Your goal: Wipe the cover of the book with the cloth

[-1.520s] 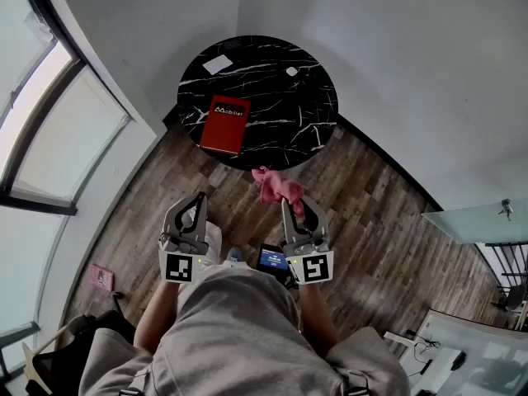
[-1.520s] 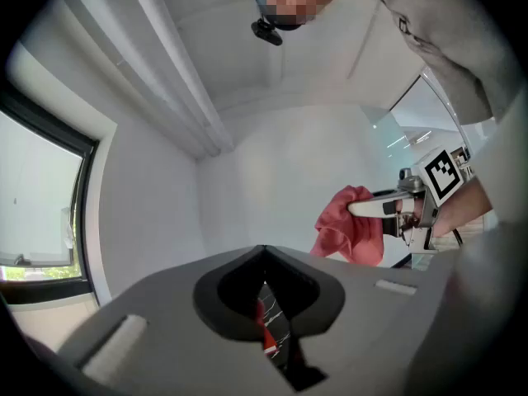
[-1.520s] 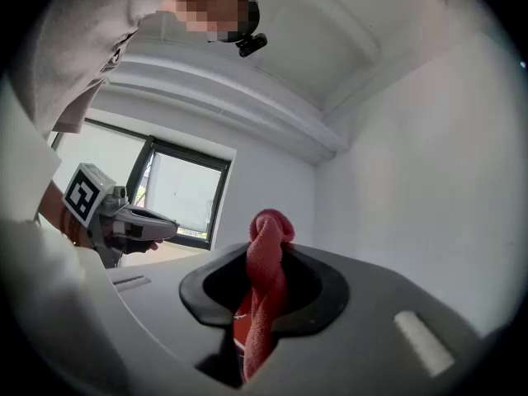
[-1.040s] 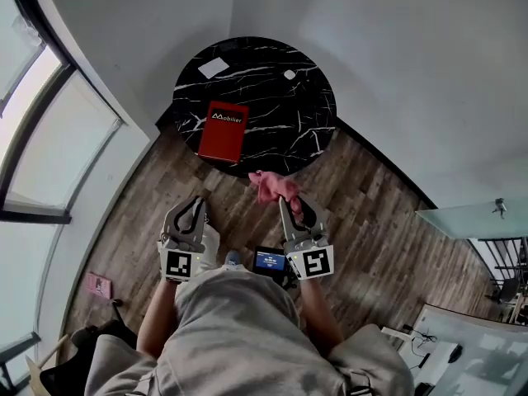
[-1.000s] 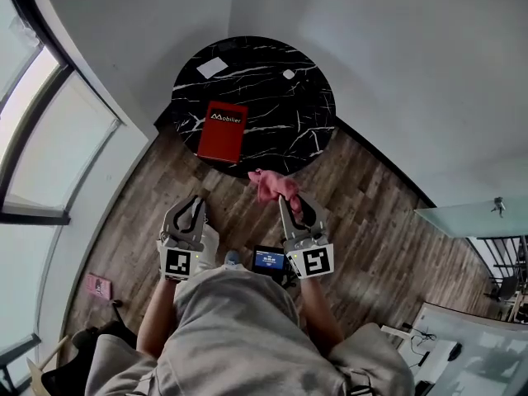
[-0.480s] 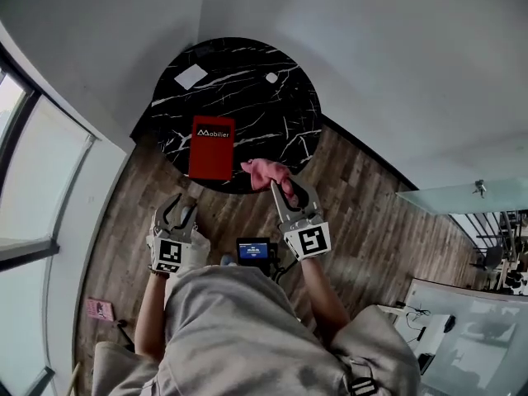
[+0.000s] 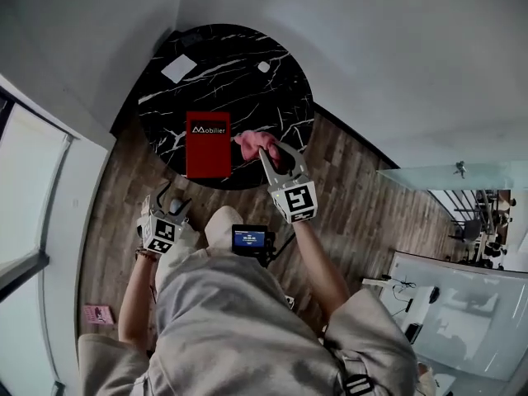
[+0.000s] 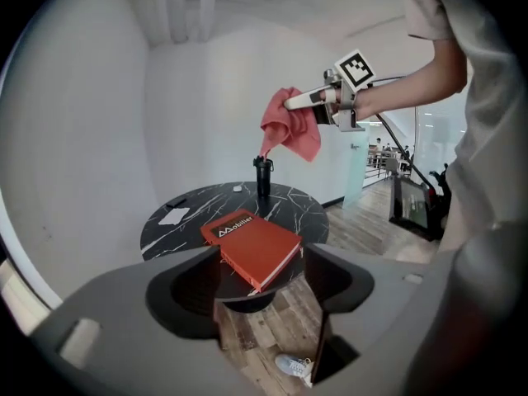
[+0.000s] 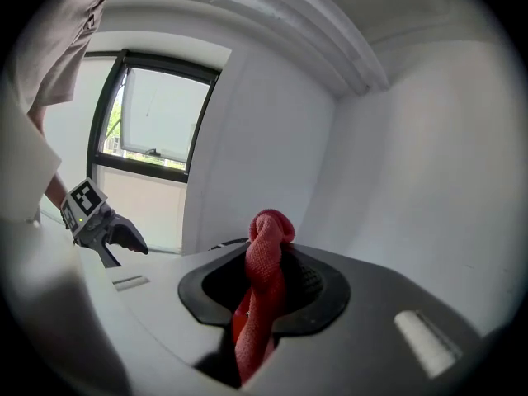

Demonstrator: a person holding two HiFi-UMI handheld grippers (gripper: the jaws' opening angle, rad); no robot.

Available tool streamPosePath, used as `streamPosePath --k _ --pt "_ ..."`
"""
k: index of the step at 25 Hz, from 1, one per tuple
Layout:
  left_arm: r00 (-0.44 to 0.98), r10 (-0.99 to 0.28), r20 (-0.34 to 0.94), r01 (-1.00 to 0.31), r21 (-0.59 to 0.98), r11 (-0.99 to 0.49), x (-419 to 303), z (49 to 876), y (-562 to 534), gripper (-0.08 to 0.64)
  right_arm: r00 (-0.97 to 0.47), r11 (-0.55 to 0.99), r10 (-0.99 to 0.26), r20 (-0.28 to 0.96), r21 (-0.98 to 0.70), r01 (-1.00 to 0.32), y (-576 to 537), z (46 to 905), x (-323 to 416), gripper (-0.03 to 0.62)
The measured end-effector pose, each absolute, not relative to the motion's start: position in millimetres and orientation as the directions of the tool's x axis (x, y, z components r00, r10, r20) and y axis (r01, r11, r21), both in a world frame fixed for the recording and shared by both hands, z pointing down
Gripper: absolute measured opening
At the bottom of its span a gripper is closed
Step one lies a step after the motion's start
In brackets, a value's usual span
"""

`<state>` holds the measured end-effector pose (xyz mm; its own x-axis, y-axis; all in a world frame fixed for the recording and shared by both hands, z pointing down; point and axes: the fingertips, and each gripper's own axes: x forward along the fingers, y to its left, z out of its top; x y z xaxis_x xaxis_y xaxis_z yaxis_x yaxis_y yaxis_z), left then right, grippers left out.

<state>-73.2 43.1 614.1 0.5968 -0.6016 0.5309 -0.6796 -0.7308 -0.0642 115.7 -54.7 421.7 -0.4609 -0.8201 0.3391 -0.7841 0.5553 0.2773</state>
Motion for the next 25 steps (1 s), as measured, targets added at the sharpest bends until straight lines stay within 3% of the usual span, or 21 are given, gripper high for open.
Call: streamPosePath --k 10,25 --pt "0.615 -0.542 0.573 -0.634 -0.049 -0.771 -59 660 21 0.311 -0.442 0.639 -0.744 0.501 0.340 -0.690 -111 502 102 0.097" --pt "0.585 -0.446 0.677 -0.627 0.030 -0.778 -32 727 12 0.327 -0.406 0.825 -0.544 0.734 0.381 -0.417 -199 650 91 0.097"
